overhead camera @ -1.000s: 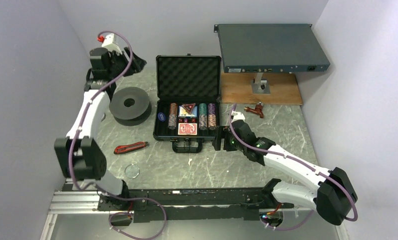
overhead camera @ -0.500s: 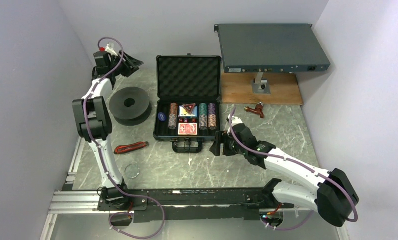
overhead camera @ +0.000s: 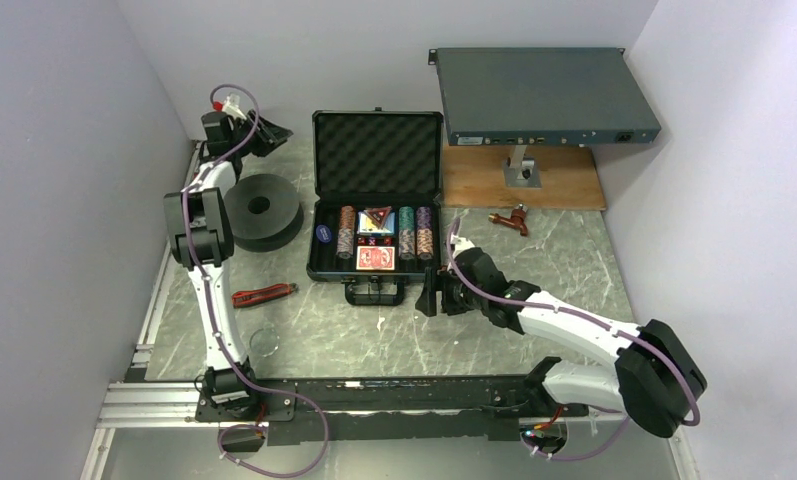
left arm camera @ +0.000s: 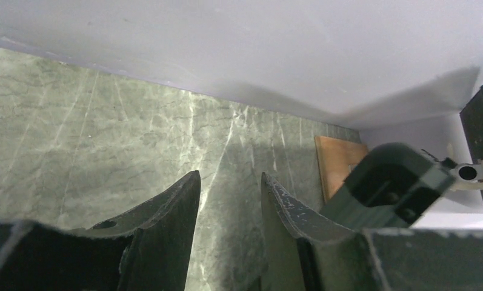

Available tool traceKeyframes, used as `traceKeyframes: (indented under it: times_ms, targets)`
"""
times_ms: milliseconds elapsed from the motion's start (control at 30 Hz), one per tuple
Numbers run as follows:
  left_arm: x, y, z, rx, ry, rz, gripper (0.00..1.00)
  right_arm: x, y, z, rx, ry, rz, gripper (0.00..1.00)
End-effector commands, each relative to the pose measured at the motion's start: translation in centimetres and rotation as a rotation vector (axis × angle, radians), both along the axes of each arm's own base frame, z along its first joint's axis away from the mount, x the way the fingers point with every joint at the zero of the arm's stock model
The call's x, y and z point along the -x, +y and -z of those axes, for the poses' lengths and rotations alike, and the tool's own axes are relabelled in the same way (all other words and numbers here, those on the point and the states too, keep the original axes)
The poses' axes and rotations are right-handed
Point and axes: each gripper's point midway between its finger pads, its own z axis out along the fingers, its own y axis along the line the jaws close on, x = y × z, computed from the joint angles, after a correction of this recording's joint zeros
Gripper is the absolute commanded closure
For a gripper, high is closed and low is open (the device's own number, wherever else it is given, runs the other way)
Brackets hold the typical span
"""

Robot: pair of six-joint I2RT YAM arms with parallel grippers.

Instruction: Pack up texas hold em set

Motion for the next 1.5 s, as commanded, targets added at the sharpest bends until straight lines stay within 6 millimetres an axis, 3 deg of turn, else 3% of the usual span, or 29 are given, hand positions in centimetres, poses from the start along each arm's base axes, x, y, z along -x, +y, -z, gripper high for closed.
traceKeyframes:
  times_ms: [0,433,800,1067,1467]
  targets:
    - [-1.1,-1.3,-1.4,-0.026,-0.125,0.057,0.54,-1.0,1.1,-1.0,-0.031,-0.044,-0.042,0.27]
    - [-2.1,-3.4,-0.1,-0.032,-0.193,0.183,0.51,-1.0,0.7,0.2,-0.011,-0.017,-0.054,0.27]
    - [-1.3,-7.9,1.5,-0.022,-0.231,0.345,0.53,-0.7,0.3,0.3,-0.013,-0.008,-0.060,0.27]
    - [0.5,-11.1,1.0,-0.017,-0.296,0.498,0.53,-0.5,0.2,0.0,-0.025,-0.013,-0.057,0.27]
    - [3.2,-12.1,-2.0,0.029,-0.414,0.614,0.55,-0.1,0.0,-0.4,-0.038,-0.014,-0.057,0.27]
